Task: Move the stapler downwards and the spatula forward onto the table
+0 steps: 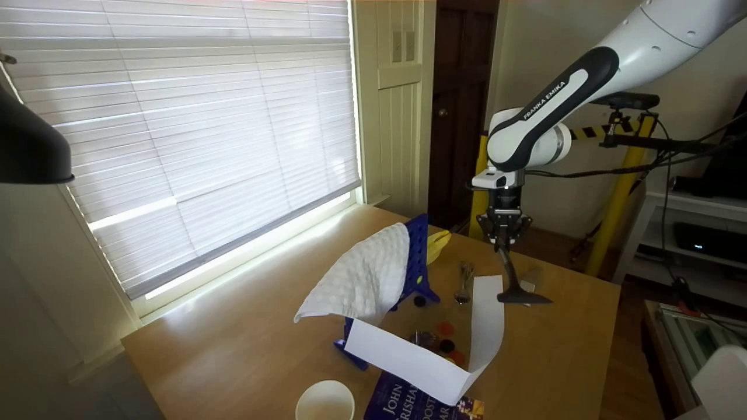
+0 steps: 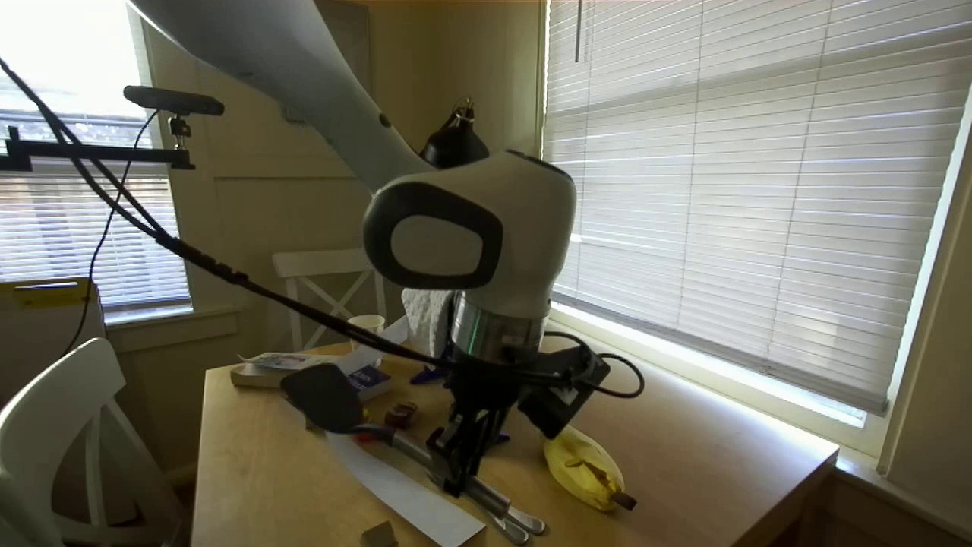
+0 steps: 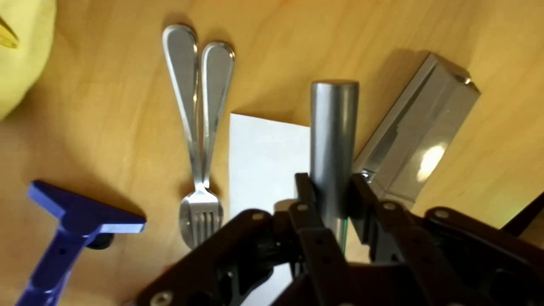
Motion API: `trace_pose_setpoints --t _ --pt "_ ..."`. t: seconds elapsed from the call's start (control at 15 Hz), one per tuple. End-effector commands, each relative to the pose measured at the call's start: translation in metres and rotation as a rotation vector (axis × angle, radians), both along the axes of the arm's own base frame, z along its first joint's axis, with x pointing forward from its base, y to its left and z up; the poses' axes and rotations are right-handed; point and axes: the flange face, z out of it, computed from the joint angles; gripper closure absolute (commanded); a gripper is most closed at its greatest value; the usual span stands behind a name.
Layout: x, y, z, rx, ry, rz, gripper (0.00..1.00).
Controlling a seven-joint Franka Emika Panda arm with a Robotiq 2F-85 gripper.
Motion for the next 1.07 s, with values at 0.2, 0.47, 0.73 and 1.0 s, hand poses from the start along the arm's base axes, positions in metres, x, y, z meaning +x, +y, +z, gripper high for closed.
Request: trace_pose_setpoints --t 0.2,0.47,0.73,1.0 --pt "0.027 -0.03 0.044 0.047 -0.113 -0.345 0.94" --pt "0.037 -0.046 0.047 0.101 -0.082 -0.543 0.94" --pt "0.04 -0.046 0.036 0.214 0.049 -0.66 0.94" --pt "0.043 -0.037 0.027 0.288 0.151 -0.656 0.94"
